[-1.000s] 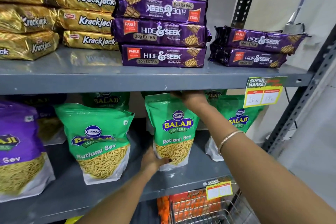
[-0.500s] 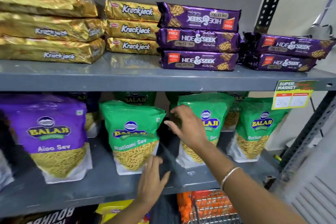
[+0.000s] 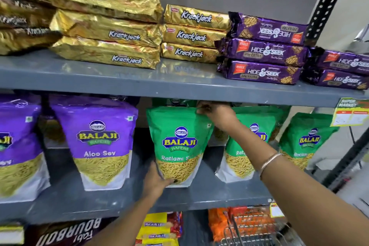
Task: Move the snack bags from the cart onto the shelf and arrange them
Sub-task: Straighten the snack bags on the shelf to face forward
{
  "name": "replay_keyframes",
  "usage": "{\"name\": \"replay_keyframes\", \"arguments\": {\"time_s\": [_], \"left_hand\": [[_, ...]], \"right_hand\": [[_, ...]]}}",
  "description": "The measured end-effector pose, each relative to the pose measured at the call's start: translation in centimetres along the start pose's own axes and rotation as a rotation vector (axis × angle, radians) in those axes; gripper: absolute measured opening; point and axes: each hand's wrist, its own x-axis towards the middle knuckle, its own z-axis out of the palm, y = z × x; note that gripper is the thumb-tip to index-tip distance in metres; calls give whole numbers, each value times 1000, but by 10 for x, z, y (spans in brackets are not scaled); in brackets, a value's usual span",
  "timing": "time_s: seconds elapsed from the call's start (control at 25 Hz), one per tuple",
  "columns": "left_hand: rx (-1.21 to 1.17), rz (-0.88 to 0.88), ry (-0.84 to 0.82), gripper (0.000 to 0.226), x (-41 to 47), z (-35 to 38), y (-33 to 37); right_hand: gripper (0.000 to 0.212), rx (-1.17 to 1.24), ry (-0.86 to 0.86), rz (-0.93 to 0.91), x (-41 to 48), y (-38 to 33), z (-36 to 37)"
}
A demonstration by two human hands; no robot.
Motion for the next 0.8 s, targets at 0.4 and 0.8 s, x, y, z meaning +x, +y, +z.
{"name": "replay_keyframes", "arguments": {"time_s": [0.4,0.8], "left_hand": [[91,61,-164,88,10,-20,1],[89,33,-114,87,-2,-6,9]], "right_hand": [[48,274,540,317,-83,73,116],[61,597,-164,456,-92,115,177]]}}
